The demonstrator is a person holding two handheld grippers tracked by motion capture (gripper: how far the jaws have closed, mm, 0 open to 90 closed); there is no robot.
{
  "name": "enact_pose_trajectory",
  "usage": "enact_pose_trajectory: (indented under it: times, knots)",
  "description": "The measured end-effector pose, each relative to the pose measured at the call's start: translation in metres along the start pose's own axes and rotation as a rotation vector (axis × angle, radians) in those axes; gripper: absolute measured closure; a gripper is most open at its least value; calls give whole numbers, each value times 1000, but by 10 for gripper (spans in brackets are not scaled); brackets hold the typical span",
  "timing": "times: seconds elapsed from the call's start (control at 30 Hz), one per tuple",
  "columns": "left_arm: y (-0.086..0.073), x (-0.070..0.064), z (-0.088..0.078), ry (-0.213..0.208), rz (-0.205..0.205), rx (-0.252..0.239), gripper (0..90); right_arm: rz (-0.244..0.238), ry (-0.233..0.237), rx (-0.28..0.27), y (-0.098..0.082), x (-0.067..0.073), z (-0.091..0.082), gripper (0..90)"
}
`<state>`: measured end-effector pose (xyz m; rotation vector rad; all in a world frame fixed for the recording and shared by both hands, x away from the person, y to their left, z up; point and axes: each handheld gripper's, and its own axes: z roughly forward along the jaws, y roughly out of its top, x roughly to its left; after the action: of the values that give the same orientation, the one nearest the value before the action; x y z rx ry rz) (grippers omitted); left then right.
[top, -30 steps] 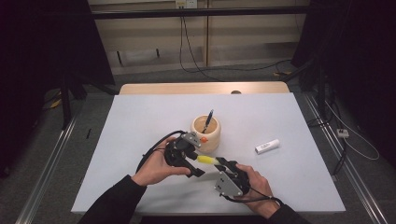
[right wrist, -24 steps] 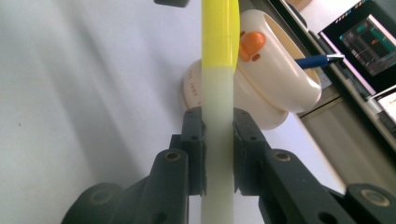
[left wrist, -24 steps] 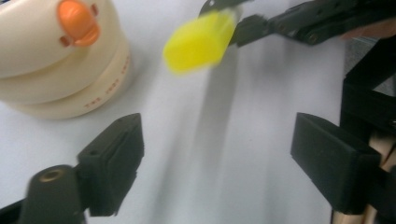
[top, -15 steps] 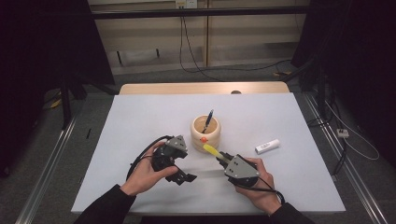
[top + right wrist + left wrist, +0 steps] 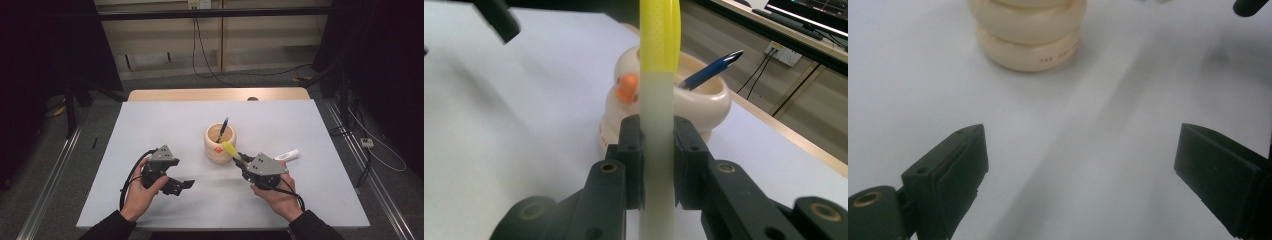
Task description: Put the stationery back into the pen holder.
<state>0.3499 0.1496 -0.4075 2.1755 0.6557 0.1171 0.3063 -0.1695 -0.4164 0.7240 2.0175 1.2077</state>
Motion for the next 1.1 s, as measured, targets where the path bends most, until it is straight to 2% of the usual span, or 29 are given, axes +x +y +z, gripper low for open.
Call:
enact_pose_trajectory:
  times: [0.07,0.1,0.2,0.37,0.43,0.5,0.6,0.67,0.8,0.93,1.1]
  knots:
    - [-6,0,-4,9,8,-7,72,34,-1,-14,2,-5,1,780]
    - [-10,-1,-5,15,13,-32,73,50,1,-16,3,-7,1,780]
    - [-20,-2,-9,21,7,-58,73,93,-4,-32,7,-13,1,780]
    - [-40,-3,-9,13,-52,-80,73,144,-9,-60,12,-22,2,779]
    - [-45,-1,-7,12,-48,-64,73,156,-8,-74,15,-26,3,779]
    - [-46,2,-8,0,-51,-87,73,173,1,-97,20,-29,5,779]
    - [-45,5,-12,44,-38,-114,74,196,10,-126,26,-33,7,779]
    - [-47,7,-12,56,-62,-113,73,217,12,-145,31,-36,10,780]
    - [-49,9,-7,46,-69,-76,73,241,18,-166,40,-40,18,779]
    - [-49,8,-5,38,-70,-64,73,225,13,-154,44,-45,28,779]
    - [-49,9,-5,42,-77,-67,73,258,6,-139,44,-52,39,779]
